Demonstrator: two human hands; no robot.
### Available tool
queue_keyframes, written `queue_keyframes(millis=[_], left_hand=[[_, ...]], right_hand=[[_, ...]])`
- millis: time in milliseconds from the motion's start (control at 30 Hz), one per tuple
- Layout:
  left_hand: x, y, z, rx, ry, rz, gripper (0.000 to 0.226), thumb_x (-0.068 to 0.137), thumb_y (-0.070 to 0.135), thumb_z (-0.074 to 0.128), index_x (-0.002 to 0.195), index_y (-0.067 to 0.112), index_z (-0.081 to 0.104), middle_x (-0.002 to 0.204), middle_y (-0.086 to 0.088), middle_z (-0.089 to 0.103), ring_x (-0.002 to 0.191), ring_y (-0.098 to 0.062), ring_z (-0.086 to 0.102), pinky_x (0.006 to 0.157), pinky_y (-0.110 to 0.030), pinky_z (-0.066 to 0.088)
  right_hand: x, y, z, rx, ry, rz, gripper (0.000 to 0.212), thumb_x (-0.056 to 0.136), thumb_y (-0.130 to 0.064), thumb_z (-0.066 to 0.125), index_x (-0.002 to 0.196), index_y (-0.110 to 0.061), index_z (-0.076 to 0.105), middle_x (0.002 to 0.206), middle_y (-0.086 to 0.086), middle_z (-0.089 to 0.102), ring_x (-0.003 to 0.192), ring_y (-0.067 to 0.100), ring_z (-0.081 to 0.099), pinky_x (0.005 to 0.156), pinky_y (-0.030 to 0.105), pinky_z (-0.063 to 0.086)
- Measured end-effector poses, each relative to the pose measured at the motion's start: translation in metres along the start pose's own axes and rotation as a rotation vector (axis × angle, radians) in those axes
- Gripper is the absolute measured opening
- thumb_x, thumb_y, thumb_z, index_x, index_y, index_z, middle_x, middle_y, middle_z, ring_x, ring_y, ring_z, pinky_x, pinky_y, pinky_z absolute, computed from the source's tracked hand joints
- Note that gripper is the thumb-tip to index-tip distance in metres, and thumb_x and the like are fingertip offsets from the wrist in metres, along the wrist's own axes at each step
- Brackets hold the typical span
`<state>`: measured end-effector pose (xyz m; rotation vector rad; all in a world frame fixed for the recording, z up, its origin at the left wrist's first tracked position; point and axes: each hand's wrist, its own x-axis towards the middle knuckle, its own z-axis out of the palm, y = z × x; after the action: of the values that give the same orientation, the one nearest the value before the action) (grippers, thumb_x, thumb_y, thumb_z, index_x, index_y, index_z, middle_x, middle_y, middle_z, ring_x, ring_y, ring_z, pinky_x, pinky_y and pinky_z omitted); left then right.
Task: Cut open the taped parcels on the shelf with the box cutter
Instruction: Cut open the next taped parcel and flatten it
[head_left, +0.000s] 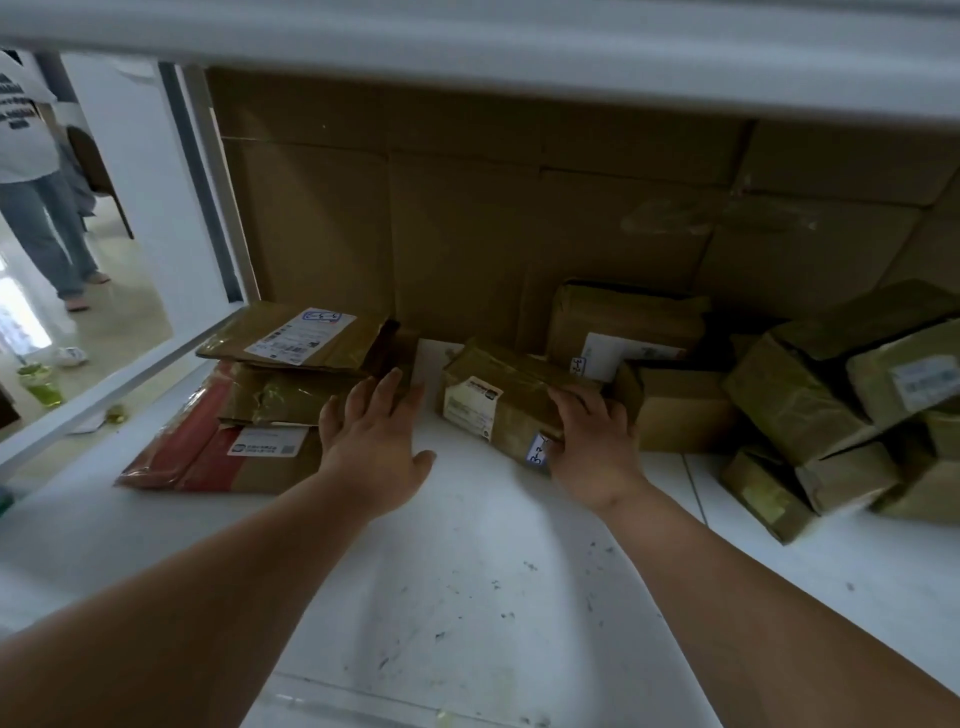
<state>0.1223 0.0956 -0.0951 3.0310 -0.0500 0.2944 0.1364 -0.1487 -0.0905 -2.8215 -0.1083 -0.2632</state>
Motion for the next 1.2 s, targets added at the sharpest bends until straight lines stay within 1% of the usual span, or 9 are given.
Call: queue_keyframes(millis=[233, 367, 467, 533, 700, 800, 900, 1033, 1200], left_hand=[[-0.006, 0.025, -0.015, -0.425, -0.154, -0.143, 0.09, 0.089, 0.05, 0.06, 0.155, 0.03, 0.002, 0.162, 0.001, 0.015, 0.145, -0.027, 0.022, 0.114, -0.05, 0.022], [-0.019, 0.03, -0.025, -0.78, -0.247, -0.132, 0.066, 0.093, 0.028, 0.063, 0.149, 0.031, 0.028, 0.14, 0.002, 0.052, 0.121, -0.022, 0.053, 0.096, -0.031, 0.043], [-0.03, 0.027, -0.033, -0.88, -0.234, -0.116, 0.057, 0.094, 0.022, 0.062, 0.144, 0.032, 0.037, 0.127, 0.006, 0.058, 0.104, -0.012, 0.055, 0.087, -0.027, 0.046], [-0.039, 0.022, -0.037, -0.905, -0.21, -0.113, 0.056, 0.094, 0.022, 0.062, 0.144, 0.032, 0.039, 0.116, 0.012, 0.057, 0.095, -0.006, 0.055, 0.077, -0.019, 0.044], [-0.063, 0.01, -0.046, -1.001, -0.142, -0.14, 0.052, 0.095, 0.025, 0.061, 0.142, 0.035, 0.043, 0.116, 0.015, 0.063, 0.09, -0.002, 0.059, 0.06, -0.011, 0.039], [-0.078, 0.007, -0.05, -1.062, -0.13, -0.189, 0.048, 0.096, 0.026, 0.06, 0.141, 0.033, 0.047, 0.088, 0.023, 0.064, 0.075, -0.001, 0.065, 0.052, -0.009, 0.042], [-0.09, 0.007, -0.057, -1.166, -0.215, -0.236, 0.051, 0.095, 0.027, 0.062, 0.143, 0.031, 0.046, 0.094, 0.016, 0.067, 0.078, -0.004, 0.07, 0.066, -0.019, 0.055], [-0.103, 0.015, -0.067, -1.148, -0.303, -0.243, 0.05, 0.095, 0.031, 0.062, 0.142, 0.029, 0.046, 0.103, 0.005, 0.07, 0.088, -0.015, 0.072, 0.086, -0.039, 0.058], [-0.114, 0.032, -0.073, -1.183, -0.334, -0.278, 0.039, 0.092, 0.035, 0.065, 0.128, 0.026, 0.054, 0.095, 0.004, 0.075, 0.09, -0.017, 0.071, 0.089, -0.042, 0.056]], right_hand=[[-0.024, 0.011, -0.019, 0.376, -0.02, -0.017, 0.065, 0.083, -0.017, 0.071, 0.142, -0.028, 0.044, 0.145, -0.001, 0.042, 0.133, 0.023, 0.04, 0.112, 0.04, 0.036], [-0.044, 0.01, -0.027, 0.524, 0.064, 0.032, 0.069, 0.081, -0.009, 0.071, 0.141, -0.029, 0.043, 0.142, -0.003, 0.041, 0.128, 0.013, 0.044, 0.105, 0.027, 0.041], [-0.058, 0.007, -0.03, 0.698, 0.151, 0.166, 0.081, 0.081, -0.009, 0.075, 0.148, -0.028, 0.033, 0.143, -0.004, 0.036, 0.12, 0.009, 0.042, 0.099, 0.022, 0.041], [-0.067, 0.003, -0.032, 0.907, 0.157, 0.279, 0.08, 0.083, -0.01, 0.076, 0.149, -0.024, 0.033, 0.144, -0.003, 0.042, 0.116, 0.011, 0.048, 0.084, 0.015, 0.046], [-0.093, -0.012, -0.035, 1.214, 0.15, 0.421, 0.06, 0.086, -0.016, 0.075, 0.139, -0.015, 0.047, 0.129, 0.004, 0.061, 0.116, 0.02, 0.06, 0.101, 0.035, 0.048], [-0.113, -0.017, -0.041, 1.279, 0.13, 0.411, 0.047, 0.089, -0.017, 0.071, 0.132, -0.018, 0.051, 0.114, 0.001, 0.066, 0.103, 0.017, 0.065, 0.088, 0.031, 0.05], [-0.13, -0.015, -0.048, 1.317, 0.115, 0.411, 0.034, 0.09, -0.012, 0.063, 0.121, -0.024, 0.053, 0.11, 0.006, 0.064, 0.092, 0.022, 0.062, 0.077, 0.033, 0.043], [-0.147, -0.007, -0.058, 1.323, 0.046, 0.401, 0.04, 0.088, -0.005, 0.061, 0.123, -0.021, 0.048, 0.108, 0.008, 0.064, 0.089, 0.022, 0.06, 0.076, 0.036, 0.042], [-0.161, 0.014, -0.065, 1.363, 0.015, 0.421, 0.047, 0.088, -0.008, 0.069, 0.126, -0.015, 0.042, 0.108, 0.014, 0.067, 0.082, 0.02, 0.064, 0.077, 0.032, 0.048]])
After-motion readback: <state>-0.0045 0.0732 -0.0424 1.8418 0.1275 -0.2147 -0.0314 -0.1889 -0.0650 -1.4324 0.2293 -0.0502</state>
